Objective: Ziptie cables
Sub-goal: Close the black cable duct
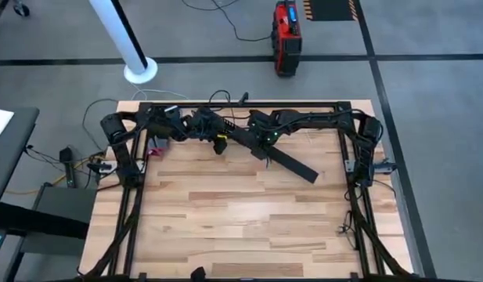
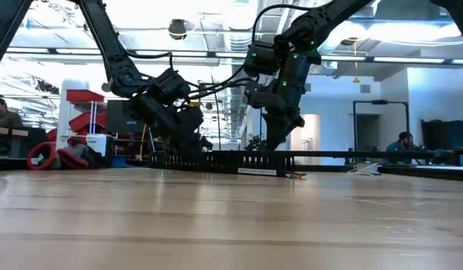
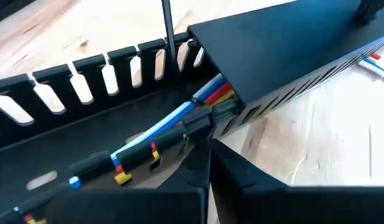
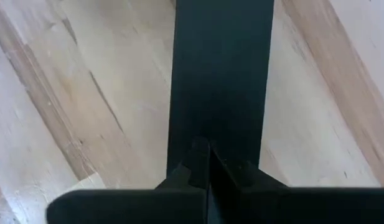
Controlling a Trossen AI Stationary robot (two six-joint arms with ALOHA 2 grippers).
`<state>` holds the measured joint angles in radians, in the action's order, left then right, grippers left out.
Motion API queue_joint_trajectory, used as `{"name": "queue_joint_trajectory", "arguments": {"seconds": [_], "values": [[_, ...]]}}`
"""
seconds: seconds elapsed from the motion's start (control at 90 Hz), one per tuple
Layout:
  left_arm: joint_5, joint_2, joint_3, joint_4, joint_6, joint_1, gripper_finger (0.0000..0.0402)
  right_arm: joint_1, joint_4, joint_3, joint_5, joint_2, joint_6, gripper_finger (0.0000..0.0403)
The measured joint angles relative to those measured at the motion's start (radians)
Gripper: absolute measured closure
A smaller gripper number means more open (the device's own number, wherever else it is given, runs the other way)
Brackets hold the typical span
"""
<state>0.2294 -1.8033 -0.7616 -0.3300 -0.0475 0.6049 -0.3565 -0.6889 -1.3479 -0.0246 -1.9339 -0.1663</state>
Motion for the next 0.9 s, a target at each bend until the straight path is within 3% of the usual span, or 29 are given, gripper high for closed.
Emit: {"name": "queue_joint_trajectory", "arguments": {"seconds": [0.422,0.711,0.9], "values": [[-0.02,0.0,0.001,-0.024,-0.043,0.04,0.0402,-0.057,0.108,0.0,-0.042,-0.001,-0.007,0.0403],[-0.059,-0.014,-0.004,-0.062,-0.066,0.058,0.0402,-0.034,-0.021,-0.092,-0.067,0.01,0.019,0.0403],[-0.03,-0.014,-0.004,-0.055,-0.065,0.054,0.0402,-0.022,-0.097,-0.1,0.054,0.016,0.036,0.0403]]}}
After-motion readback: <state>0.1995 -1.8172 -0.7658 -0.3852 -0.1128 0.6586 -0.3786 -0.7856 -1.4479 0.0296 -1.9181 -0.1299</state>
